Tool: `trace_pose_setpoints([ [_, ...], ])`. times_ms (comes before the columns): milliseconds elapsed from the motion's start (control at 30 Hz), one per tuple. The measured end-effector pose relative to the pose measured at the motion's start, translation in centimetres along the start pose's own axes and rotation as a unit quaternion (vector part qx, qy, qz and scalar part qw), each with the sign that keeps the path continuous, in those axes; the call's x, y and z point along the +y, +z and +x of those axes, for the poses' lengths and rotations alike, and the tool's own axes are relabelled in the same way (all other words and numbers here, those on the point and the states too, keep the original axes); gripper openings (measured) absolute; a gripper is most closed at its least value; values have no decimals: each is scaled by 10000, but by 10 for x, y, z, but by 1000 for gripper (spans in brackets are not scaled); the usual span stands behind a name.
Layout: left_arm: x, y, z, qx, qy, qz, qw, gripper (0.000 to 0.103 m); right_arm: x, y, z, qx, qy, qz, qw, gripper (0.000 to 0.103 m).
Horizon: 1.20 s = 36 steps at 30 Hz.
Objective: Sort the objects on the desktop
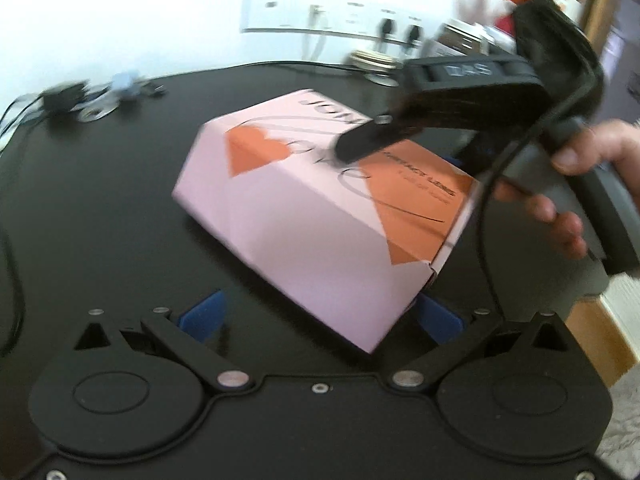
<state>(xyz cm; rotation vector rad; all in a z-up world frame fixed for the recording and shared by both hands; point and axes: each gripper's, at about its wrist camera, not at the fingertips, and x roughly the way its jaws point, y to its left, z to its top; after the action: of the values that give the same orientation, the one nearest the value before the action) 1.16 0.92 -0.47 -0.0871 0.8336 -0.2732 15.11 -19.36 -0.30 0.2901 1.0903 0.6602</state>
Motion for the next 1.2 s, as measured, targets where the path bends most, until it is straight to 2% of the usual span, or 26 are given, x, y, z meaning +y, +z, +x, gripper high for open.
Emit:
trace_pose_setpoints([
  [133,9,-8,-7,2,2,-297,9996,103,-1,-5,-1,46,119,297,9995,102],
  [300,-6,-3,-7,-32,-156,-14,9999,103,-1,-12,2,283,421,708,9962,102],
  [367,-11,-3,-6,-4,-107,71,9999,103,0,-15,3,307,468,777,9954,102],
  [667,-14,-5,-8,-44,47,81,9999,103,-8,-18,-6,63,463,1164,9921,102],
  [833,-16,-6,-12,-198,202,69,9996,103,-15,-19,-14,-195,262,1237,9918,102],
  [1000,-21,-7,-7,-173,187,75,9996,103,-24,-19,-19,-360,122,1343,9902,102],
  [1200,-21,-8,-2,-179,240,97,9995,103,-25,-18,-13,-239,417,1503,9875,102],
])
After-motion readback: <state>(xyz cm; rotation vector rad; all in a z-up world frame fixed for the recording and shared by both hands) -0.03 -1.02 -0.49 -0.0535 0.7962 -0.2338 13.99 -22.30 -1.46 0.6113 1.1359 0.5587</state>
